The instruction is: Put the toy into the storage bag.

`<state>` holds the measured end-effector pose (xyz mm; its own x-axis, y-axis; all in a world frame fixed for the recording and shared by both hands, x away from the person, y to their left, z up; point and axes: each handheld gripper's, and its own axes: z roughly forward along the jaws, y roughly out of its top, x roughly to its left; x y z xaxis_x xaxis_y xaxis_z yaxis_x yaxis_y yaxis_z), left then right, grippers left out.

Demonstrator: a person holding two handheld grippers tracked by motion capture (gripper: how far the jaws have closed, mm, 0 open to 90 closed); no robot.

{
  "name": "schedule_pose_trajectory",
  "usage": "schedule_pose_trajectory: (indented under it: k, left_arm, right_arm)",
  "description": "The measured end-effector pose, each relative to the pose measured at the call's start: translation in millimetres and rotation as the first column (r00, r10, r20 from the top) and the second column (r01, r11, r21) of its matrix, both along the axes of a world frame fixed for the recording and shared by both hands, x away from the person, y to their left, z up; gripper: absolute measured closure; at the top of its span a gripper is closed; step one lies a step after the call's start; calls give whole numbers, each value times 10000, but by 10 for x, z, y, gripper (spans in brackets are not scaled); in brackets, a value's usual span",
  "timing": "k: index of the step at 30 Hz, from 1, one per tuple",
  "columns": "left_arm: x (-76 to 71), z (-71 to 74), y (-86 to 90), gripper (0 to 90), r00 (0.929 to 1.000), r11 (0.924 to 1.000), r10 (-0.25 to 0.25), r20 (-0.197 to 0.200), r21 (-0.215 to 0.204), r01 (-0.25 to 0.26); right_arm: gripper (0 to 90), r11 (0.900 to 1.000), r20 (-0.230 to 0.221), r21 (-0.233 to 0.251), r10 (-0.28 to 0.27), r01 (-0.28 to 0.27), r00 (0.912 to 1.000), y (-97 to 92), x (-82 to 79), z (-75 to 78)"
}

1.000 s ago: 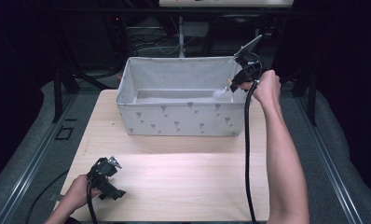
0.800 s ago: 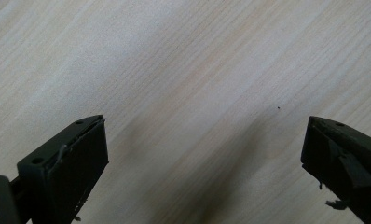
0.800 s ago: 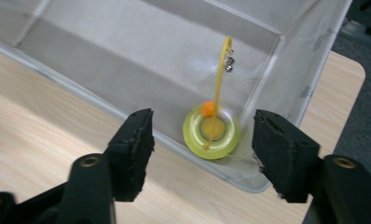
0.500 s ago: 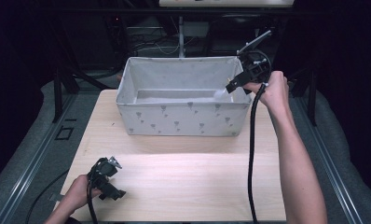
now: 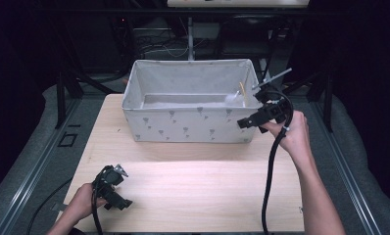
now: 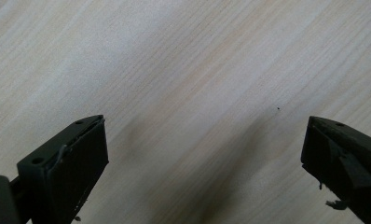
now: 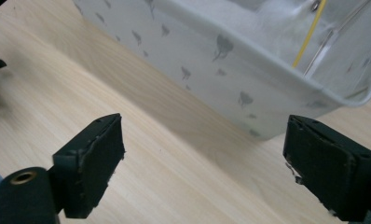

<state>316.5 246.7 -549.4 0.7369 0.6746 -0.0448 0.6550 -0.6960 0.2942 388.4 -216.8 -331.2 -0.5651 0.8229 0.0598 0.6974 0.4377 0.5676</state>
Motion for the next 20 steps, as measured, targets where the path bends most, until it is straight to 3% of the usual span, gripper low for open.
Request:
schedule_pose_trajectory:
  k: [5,10,13,16,20]
  left_arm:
    - [-4,-4,-6,6,10000,10000,20,-12,-3,-20]
    - [-3,-7,-10,6,10000,10000,10,-31,17,-10]
    - [-4,-10,-10,6,10000,10000,6,-57,55,-6]
    - [-2,-8,-11,6,10000,10000,-17,-49,19,17]
    - [4,-6,-10,6,10000,10000,-26,-36,-25,26]
  right_arm:
    - [89,10000,-117,14,6,-6,9999,-68,-231,-252]
    - [79,9999,-908,-111,58,-69,9958,-87,-379,-598]
    - [78,10000,-1230,-69,42,-51,9924,-115,-410,-810]
    - [64,9980,-1811,-621,-31,-83,9835,-121,-378,-984]
    - [65,9963,-2075,-861,-145,-35,9781,-138,-348,-1103]
